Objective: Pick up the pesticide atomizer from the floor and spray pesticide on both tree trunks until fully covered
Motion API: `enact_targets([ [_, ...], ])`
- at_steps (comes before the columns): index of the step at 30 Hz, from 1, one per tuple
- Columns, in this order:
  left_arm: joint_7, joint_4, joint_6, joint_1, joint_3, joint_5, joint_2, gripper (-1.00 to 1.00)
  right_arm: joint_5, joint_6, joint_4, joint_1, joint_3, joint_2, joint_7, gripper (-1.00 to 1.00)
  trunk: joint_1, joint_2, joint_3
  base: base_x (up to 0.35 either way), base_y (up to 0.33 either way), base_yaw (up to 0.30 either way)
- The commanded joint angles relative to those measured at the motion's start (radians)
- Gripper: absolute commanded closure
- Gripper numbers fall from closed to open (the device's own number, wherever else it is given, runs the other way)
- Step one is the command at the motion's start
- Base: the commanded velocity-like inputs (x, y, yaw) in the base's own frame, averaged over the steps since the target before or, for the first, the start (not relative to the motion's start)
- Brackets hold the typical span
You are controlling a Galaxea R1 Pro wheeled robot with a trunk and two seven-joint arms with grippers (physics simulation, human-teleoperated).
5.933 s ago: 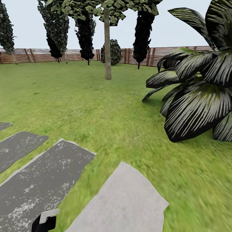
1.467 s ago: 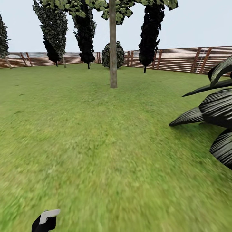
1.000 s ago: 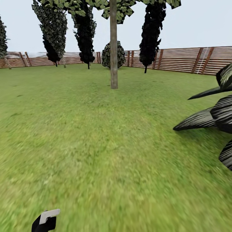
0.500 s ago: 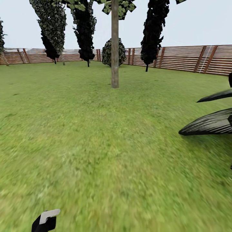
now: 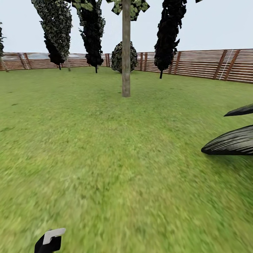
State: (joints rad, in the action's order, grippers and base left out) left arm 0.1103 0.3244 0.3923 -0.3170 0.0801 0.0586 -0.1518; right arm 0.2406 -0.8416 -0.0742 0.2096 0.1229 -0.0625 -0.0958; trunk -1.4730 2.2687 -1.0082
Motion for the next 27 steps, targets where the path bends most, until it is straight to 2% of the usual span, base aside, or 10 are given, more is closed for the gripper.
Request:
enact_targets([
  [1,0.0,-0.001,0.003,-0.001,-0.001,0.006,0.0,1.0,0.011,-0.002,0.001,0.001,0.006,0.0,-0.007,-1.0,0.0,0.0,-0.001,0.334,0.076,0.0],
  [27,0.0,-0.001,0.004,-0.001,-0.001,0.006,0.0,1.0,0.011,-0.002,0.001,0.001,0.006,0.0,-0.007,-1.0,0.0,0.0,-0.001,0.334,0.076,0.0],
])
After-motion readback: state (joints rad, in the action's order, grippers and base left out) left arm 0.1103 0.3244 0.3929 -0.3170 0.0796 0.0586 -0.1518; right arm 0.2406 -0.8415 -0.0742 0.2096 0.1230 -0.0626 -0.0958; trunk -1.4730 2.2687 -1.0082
